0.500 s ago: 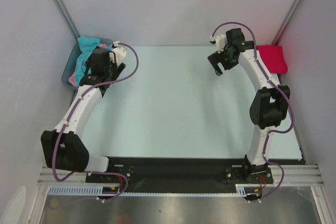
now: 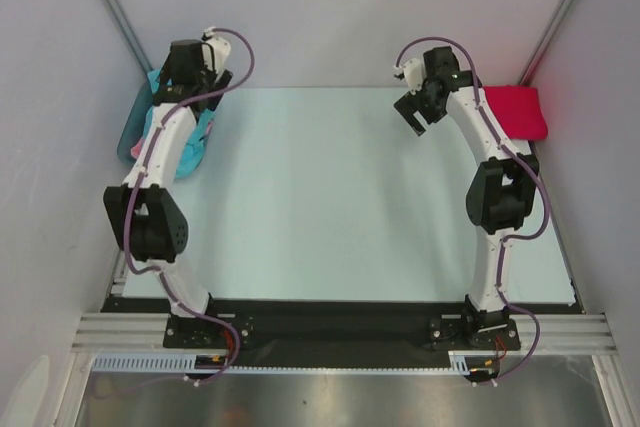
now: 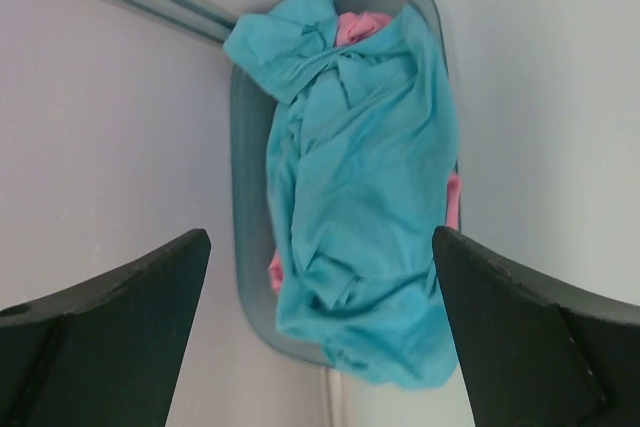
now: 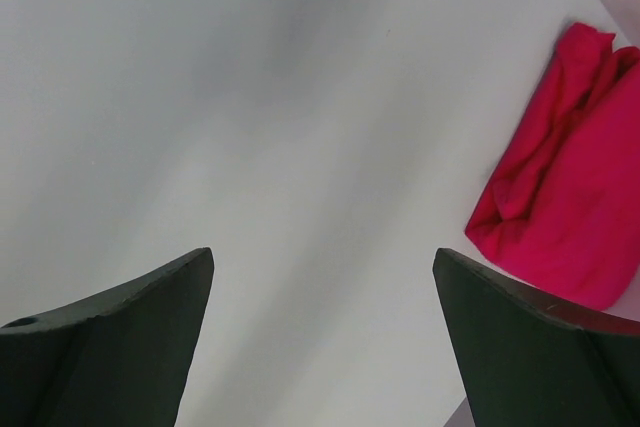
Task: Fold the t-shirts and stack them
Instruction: Grab the tshirt from the pile
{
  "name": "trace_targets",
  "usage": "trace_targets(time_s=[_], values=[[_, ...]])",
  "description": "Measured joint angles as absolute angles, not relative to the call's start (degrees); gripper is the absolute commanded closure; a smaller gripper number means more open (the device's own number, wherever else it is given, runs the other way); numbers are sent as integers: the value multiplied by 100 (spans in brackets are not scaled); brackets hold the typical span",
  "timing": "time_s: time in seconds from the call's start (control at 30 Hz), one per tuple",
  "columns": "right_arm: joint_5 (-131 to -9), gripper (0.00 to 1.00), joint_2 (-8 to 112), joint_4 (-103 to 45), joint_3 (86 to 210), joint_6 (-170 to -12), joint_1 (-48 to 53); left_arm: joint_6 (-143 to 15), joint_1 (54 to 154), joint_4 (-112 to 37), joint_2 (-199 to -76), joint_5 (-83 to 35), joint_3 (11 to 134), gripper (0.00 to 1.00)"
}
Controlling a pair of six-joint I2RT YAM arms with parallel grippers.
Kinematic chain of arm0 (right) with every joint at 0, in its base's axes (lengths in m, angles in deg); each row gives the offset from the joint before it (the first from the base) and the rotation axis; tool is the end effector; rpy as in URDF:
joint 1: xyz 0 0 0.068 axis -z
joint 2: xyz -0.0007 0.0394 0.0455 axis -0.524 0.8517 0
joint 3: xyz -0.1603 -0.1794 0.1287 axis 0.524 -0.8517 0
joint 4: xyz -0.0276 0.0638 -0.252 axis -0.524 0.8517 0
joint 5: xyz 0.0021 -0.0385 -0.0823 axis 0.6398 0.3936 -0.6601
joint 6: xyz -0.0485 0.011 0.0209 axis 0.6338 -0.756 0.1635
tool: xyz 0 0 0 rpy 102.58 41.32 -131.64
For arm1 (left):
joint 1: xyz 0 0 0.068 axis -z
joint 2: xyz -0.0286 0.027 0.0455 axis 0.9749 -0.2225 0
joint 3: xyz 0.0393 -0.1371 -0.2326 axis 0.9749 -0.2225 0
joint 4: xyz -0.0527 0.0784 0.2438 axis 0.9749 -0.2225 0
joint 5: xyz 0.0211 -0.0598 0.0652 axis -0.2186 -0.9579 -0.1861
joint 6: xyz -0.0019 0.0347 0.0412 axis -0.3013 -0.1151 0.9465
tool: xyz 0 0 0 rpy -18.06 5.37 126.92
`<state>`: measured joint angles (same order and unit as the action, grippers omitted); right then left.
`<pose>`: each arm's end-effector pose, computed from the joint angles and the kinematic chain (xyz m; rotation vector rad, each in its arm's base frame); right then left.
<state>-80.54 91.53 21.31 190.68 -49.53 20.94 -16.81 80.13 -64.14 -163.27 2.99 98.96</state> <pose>0.4596 0.0846 0.3024 -0.9457 2.3341 -0.2385 0.4158 -0.0103 0.3695 0.4898 2.0391 0.6780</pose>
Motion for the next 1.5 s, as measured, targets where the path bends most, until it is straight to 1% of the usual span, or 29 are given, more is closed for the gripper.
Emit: trace_targets(time_s=[0.13,0.23,0.43,0.53,0.67,0.83,0.87,0.93,0.97,1.1,1.13,1.17,1.2,1.23,1.27,1.3,1.33,1.5], values=[[-7993,0,9227,2295,19144,-5078,2226,-2675,7569,-7422,-17396,-285,11501,0],[-7982,0,9245,2356,19232,-5095,2337,-3254,7123,-7984,-17852,-473,11986,0],[-8045,0,9245,2431,19234,-5032,2527,-3731,6487,-8764,-18163,-759,11933,0],[-8218,0,9276,2509,19245,-4881,2534,-3816,6422,-8989,-18167,-1209,11835,0],[-8417,0,9542,2608,19558,-4757,2442,-3809,6422,-9077,-18167,-1760,11571,0],[-8434,0,9726,2619,19774,-4763,2365,-3807,6426,-9249,-18233,-1987,11433,0],[-8428,0,9726,2614,19774,-4787,2357,-3807,6426,-9249,-18255,-1987,11433,1],[-8415,0,9726,2612,19774,-4829,2355,-3807,6426,-9247,-18298,-1963,11435,10],[-8406,0,9726,2612,19772,-4848,2357,-3809,6426,-9245,-18324,-1917,11439,13],[-8391,0,9726,2610,19756,-4903,2387,-3798,6426,-9236,-18539,-1760,11612,13],[-8382,0,9726,2608,19743,-4905,2398,-3794,6426,-9221,-18609,-1721,11673,14],[-8369,0,9726,2612,19732,-4905,2409,-3792,6426,-9216,-18655,-1699,11708,18],[-8358,0,9726,2612,19728,-4905,2424,-3785,6426,-9190,-18696,-1651,11719,25],[-8356,0,9726,2612,19728,-4905,2438,-3764,6426,-9177,-18720,-1600,11719,39],[-8354,0,9726,2608,19728,-4908,2453,-3764,6426,-9162,-18742,-1552,11719,67],[-8354,0,9726,2606,19728,-4908,2466,-3768,6426,-9131,-18759,-1500,11719,85],[-8349,0,9726,2606,19728,-4912,2470,-3737,6426,-9094,-18775,-1439,11721,100],[-8343,0,9726,2606,19728,-4951,2479,-3700,6426,-9053,-18799,-1356,11754,100]])
